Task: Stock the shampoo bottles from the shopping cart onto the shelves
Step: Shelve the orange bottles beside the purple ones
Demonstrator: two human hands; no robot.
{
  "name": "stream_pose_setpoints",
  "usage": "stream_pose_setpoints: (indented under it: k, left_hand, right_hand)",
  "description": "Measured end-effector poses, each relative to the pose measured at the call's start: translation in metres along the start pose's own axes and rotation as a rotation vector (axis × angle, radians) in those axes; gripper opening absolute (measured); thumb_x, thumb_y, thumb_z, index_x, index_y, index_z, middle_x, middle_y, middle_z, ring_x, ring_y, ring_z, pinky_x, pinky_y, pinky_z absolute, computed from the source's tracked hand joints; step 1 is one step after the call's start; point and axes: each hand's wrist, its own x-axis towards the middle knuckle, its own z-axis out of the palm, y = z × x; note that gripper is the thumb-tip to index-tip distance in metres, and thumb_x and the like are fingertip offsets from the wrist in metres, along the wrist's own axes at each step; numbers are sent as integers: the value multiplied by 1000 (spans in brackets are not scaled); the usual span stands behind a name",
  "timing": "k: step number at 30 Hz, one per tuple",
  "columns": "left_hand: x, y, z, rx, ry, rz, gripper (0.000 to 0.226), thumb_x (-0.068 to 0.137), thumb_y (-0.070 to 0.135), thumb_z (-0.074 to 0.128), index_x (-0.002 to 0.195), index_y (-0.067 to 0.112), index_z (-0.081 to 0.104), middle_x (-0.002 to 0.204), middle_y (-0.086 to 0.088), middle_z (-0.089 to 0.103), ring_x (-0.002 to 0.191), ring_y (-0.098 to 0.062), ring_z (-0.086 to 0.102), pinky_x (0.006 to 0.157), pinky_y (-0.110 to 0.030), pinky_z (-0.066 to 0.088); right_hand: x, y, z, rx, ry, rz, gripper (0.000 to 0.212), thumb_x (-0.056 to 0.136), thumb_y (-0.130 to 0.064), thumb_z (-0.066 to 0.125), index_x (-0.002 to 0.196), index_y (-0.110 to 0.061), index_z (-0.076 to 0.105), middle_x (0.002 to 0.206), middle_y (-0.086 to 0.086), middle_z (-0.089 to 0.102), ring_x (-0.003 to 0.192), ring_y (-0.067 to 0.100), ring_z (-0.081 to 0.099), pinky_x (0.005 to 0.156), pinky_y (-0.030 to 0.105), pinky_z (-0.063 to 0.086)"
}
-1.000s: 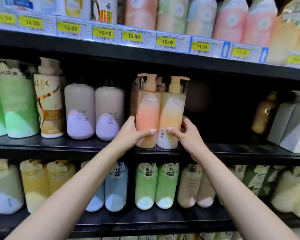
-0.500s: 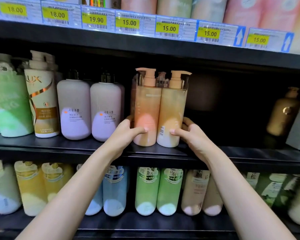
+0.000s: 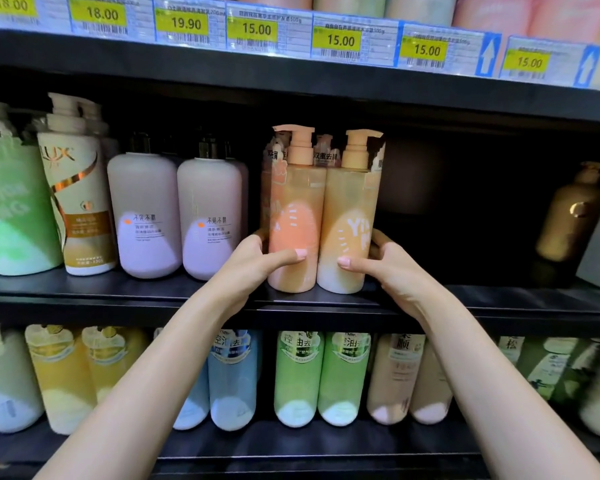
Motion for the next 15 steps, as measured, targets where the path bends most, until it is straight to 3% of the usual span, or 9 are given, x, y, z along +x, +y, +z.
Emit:
stream_pose_setpoints:
  k: [3, 5, 8, 11, 13, 15]
  left_hand:
    - [-1, -1, 4, 48, 46, 25, 53, 71, 21, 82, 116, 13, 56, 107, 1, 70, 94, -5, 67, 76, -14, 54]
    - [-2, -1, 7, 79, 28, 35, 46, 69, 25, 83, 108, 17, 59, 105, 1, 71, 92, -4, 68, 79, -17, 54]
    - [-1, -1, 5, 41, -13, 18, 55, 60, 33, 79, 109, 16, 59, 107, 0, 71, 99, -10, 67, 87, -25, 54]
    - [1, -2, 1, -46, 3, -30, 73, 47, 37, 77, 112, 9, 57, 109, -6, 69, 103, -18, 66, 88, -31, 52]
    - [0, -3, 0, -42, 5, -29, 69, 49, 33, 77, 110, 11, 57, 107, -4, 70, 98, -15, 67, 81, -26, 51]
    - [-3, -2, 1, -18, 0, -1, 62, 56, 29, 79, 113, 14, 57, 107, 0, 71, 96, -9, 68, 78, -21, 53]
  right_hand:
    - [2, 1, 0, -13, -9, -6, 75, 59, -26, 81, 127, -17, 52, 117, 4, 69, 109, 16, 65, 96, 32, 49]
    - [2, 1, -1, 32, -18, -9, 68, 61, -19, 74, 125, -16, 52, 115, 4, 69, 109, 16, 65, 92, 28, 48]
    - [-1, -1, -2, 63, -42, -13, 63, 63, -11, 68, 124, -15, 53, 113, 5, 71, 107, 15, 66, 91, 27, 48]
    - [-1, -1, 1, -15, -21, 5, 72, 58, -26, 81, 124, -17, 54, 112, 2, 71, 106, 19, 66, 89, 36, 52]
    - [-3, -3, 4, -71, -7, 24, 76, 52, -38, 84, 120, -20, 56, 109, 1, 72, 103, 21, 67, 81, 37, 52]
    - [-3, -4, 4, -55, -3, 23, 62, 57, -36, 79, 112, -20, 58, 102, -1, 74, 97, 18, 69, 79, 37, 52]
